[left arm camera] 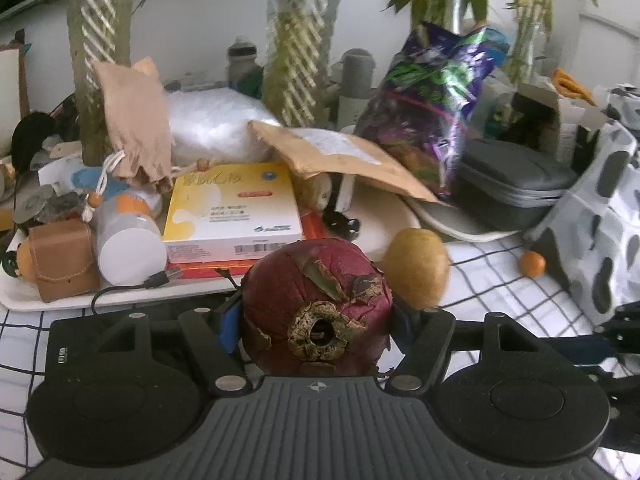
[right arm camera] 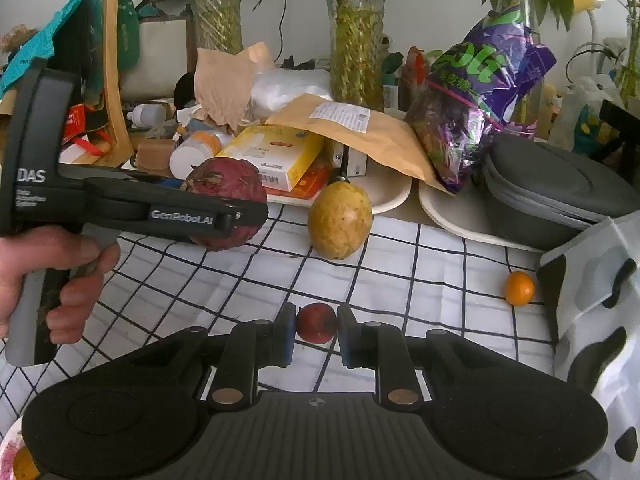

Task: Organize fruits
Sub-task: 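Carry the dragon fruit and red tomato in both tools over the white plate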

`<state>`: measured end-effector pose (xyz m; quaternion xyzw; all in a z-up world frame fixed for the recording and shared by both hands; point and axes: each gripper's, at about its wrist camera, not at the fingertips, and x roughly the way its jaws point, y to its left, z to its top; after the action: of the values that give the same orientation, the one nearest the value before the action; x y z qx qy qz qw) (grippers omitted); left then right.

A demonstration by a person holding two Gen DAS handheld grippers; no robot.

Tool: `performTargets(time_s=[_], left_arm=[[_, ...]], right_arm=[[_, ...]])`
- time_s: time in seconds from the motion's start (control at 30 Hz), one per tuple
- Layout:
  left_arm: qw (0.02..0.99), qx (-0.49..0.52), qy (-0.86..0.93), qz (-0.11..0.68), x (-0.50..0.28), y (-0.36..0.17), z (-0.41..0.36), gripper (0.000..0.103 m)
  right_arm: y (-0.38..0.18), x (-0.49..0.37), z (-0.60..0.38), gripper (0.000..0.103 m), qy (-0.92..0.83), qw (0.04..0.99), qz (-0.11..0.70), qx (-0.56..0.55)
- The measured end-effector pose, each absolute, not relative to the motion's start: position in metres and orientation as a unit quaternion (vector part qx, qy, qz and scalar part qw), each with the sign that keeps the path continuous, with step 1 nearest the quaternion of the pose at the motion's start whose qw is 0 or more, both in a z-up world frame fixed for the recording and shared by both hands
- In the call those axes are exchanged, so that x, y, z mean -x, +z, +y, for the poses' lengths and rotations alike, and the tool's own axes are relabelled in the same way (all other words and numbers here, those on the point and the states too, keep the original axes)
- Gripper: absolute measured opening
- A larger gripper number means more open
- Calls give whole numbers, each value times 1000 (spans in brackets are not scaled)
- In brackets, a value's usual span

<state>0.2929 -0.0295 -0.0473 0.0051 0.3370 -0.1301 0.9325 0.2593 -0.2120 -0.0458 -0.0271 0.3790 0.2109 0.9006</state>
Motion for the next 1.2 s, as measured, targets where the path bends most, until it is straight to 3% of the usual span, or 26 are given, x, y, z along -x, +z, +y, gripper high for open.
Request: performTargets(time_s=[0.77,1.2], left_arm=[[933,-46,-180,307,-169,3,-32,67],[923,-67,-211,315,-85,4,-43,68]], right_arm=[[-17,-174,-223,22,212,910,357,9],[-8,-113,-218,22,222,909,354,8]])
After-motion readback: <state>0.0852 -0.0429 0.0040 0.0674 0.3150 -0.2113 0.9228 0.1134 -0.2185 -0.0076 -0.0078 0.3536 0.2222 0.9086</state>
